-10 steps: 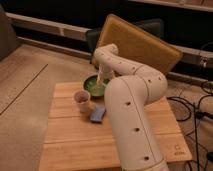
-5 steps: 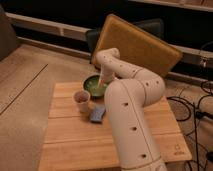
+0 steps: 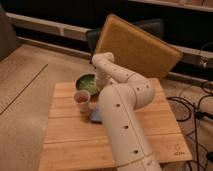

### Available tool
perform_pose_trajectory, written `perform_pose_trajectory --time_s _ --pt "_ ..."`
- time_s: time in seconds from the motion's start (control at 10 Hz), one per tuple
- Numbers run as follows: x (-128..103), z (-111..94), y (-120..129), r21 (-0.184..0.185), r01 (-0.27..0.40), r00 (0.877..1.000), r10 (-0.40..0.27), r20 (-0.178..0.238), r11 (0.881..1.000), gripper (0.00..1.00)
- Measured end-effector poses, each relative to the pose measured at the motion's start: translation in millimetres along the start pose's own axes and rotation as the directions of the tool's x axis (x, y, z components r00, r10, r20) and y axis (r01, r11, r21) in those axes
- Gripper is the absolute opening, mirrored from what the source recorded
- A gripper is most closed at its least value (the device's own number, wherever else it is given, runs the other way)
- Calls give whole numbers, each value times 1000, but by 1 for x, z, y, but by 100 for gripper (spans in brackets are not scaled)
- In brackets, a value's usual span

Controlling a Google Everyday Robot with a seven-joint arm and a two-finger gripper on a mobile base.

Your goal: Pick up the ceramic bowl

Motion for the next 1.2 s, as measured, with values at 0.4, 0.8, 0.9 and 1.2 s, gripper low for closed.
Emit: perform_pose_trajectory --time_s 0.4,0.8,0.9,1.2 --pt "-24 -33 -4 24 12 996 -14 87 1000 0" --pt "-56 -119 -3 80 45 958 -66 278 996 0" --pt "-57 -133 1 81 56 950 -78 303 995 0" --pt "-54 -163 20 62 91 927 -107 360 994 0"
